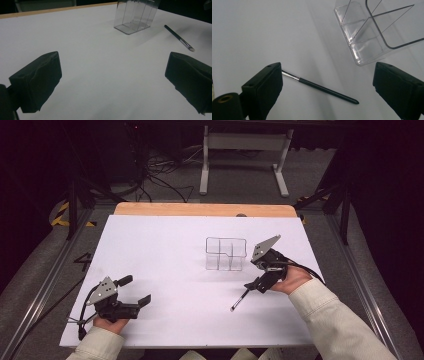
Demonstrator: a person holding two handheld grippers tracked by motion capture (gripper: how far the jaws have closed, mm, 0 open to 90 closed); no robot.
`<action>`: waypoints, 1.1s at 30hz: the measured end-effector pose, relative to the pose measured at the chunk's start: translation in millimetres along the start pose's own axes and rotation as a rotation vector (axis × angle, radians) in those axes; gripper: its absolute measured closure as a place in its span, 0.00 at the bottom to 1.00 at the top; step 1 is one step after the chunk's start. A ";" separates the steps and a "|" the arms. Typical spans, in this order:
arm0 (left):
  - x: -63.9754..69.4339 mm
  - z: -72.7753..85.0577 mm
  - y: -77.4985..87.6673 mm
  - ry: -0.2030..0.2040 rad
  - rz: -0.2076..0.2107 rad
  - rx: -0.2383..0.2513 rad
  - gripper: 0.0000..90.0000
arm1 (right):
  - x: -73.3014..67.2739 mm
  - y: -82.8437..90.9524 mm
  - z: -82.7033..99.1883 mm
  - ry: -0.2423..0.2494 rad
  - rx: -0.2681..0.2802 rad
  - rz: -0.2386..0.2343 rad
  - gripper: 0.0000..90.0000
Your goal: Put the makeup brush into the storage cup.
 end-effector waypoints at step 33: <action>0.2 0.5 -0.3 0.000 0.004 -0.005 0.02 | -3.0 -31.9 13.4 0.037 -0.198 -0.067 0.13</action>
Point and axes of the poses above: each handheld gripper's, and its own axes: y roughly backward along the jaws, z roughly out of its underside, x roughly to its right, the point moved 8 cm from there along -y, roughly forward along the jaws
